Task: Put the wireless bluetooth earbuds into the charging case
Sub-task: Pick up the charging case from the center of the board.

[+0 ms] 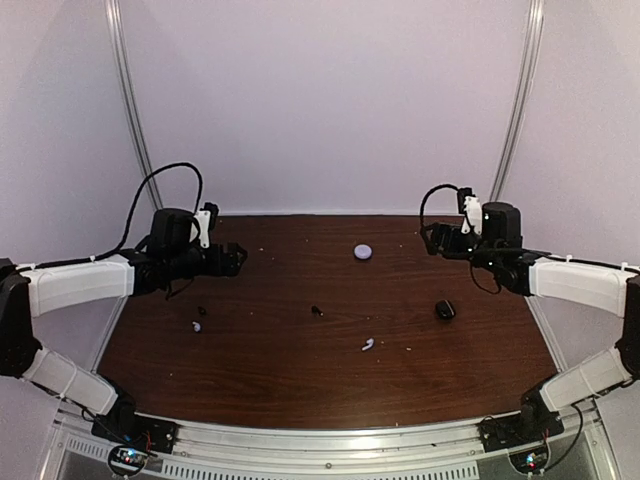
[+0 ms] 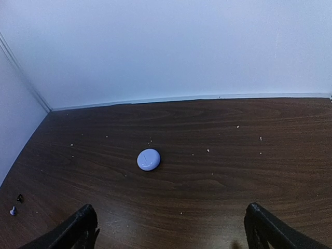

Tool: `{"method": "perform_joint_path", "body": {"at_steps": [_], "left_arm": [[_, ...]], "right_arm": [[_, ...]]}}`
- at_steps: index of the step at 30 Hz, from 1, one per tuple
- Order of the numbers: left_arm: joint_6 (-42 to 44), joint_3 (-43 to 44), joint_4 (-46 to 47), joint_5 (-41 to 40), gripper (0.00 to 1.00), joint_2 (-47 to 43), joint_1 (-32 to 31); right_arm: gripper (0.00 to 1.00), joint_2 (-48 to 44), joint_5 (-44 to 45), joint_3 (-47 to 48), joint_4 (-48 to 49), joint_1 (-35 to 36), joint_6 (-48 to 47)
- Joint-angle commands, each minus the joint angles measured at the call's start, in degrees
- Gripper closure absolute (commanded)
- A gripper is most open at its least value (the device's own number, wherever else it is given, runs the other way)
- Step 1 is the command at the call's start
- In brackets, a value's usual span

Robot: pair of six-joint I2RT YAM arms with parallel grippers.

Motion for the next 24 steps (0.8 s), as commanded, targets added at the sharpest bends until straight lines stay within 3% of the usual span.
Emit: {"method": "perform_joint_path", "body": {"at_steps": [1,9,24], "left_arm": [[-2.11,-1.88,7.34,-0.79,0.02,0.08,-1.81],[-1.56,-6.97,14.65,5.86,0.02,-1.22,-3.12],[-3.21,-7.94,21.89,10.88,0.02,0.99,-4.03]], "right_arm": [[0.0,-2.0,6.22,0.42,-7.59,0.79,2.09],[0.0,-3.68,7.34,-0.05,-25.07,-1.19,1.59],[0.02,2.87,5.06,-2.78,-30.56,-3.58,1.64]]}}
